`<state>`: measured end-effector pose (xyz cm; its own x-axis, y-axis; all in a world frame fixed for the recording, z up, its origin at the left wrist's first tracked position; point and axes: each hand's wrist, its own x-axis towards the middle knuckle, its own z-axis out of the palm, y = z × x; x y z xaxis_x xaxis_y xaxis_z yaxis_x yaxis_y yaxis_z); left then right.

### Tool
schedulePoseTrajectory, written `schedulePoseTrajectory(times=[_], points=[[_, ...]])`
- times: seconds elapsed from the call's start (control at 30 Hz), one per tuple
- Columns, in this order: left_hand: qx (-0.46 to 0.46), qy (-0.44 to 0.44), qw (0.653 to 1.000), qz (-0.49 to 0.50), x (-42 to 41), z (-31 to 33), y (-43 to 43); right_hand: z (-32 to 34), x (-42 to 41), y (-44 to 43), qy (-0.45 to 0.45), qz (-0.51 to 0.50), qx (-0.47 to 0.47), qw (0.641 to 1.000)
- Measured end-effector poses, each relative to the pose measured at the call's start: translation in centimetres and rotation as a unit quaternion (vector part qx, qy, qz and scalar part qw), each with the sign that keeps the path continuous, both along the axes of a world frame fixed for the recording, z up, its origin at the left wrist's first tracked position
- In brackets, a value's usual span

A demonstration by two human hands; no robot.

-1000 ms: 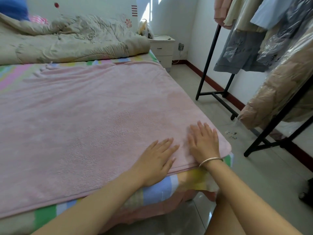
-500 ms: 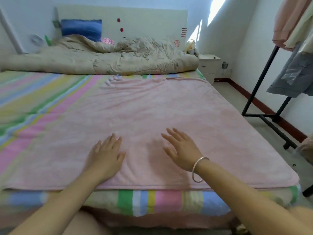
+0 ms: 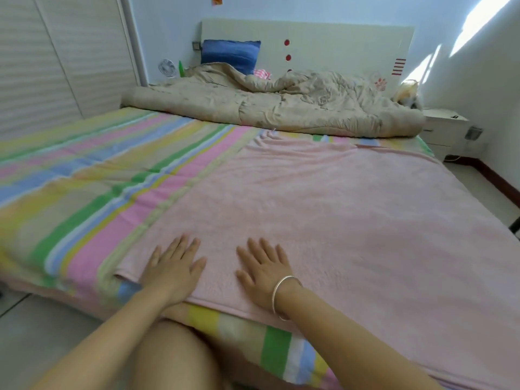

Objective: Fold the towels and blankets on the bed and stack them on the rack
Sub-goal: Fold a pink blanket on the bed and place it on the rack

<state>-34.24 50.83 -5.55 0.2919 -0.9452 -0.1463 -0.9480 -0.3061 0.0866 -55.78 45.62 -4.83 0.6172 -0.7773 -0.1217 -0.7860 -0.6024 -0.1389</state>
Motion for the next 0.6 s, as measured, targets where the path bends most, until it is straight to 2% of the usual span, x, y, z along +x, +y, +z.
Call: schedulePoseTrajectory(times=[0.1, 0.2, 0.27, 0.37, 0.43, 0.6], points=[[0.013, -0.023, 0.994, 0.102, 1.2, 0.9, -0.3, 0.0, 1.4, 1.8, -0.043, 0.108, 0.002, 0.993], [-0.038, -0.047, 0.988, 0.142, 1.8, 2.4, -1.1, 0.5, 1.4, 1.5, -0.129, 0.115, 0.021, 0.985], [-0.089, -0.053, 0.987, 0.123, 1.6, 3.6, -2.8, 1.2, 0.7, -0.4, -0.157, 0.067, 0.004, 0.985], [-0.138, -0.024, 0.989, 0.046, 0.7, 4.7, -7.9, 1.7, -0.4, -6.1, -0.074, -0.039, -0.038, 0.996], [-0.151, 0.011, 0.988, -0.005, -0.1, 4.8, -11.8, 1.5, -0.9, -10.7, -0.032, -0.129, -0.048, 0.99], [-0.156, 0.061, 0.979, -0.118, -0.3, 3.5, -20.5, 0.6, 1.3, -20.5, -0.009, -0.263, 0.01, 0.965]])
